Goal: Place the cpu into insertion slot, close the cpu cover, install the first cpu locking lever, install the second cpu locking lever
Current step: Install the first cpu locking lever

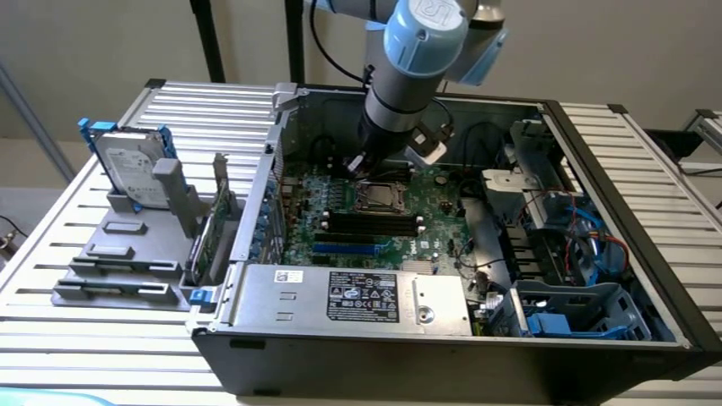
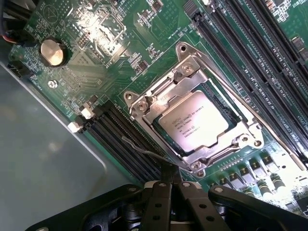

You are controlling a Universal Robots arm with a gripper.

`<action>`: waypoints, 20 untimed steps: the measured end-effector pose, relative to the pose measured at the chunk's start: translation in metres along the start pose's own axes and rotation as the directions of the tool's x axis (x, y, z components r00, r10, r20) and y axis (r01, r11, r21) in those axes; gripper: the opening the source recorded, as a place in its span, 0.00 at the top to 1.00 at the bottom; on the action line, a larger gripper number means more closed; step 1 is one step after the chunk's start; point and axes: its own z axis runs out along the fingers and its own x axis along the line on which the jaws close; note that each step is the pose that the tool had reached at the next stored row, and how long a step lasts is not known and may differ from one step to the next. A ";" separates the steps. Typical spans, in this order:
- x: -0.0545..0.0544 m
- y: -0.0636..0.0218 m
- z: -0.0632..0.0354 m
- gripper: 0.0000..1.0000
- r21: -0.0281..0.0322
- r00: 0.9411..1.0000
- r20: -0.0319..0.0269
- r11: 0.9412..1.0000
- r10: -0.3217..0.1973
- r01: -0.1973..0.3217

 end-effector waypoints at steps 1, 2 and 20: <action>0.000 0.0006 0.0001 0.89 0.000 1.000 0.000 1.000 -0.001 0.001; 0.001 0.0012 0.0004 0.89 0.000 1.000 0.000 1.000 -0.001 0.001; 0.011 0.0138 0.0017 0.89 0.000 1.000 0.011 1.000 -0.019 0.019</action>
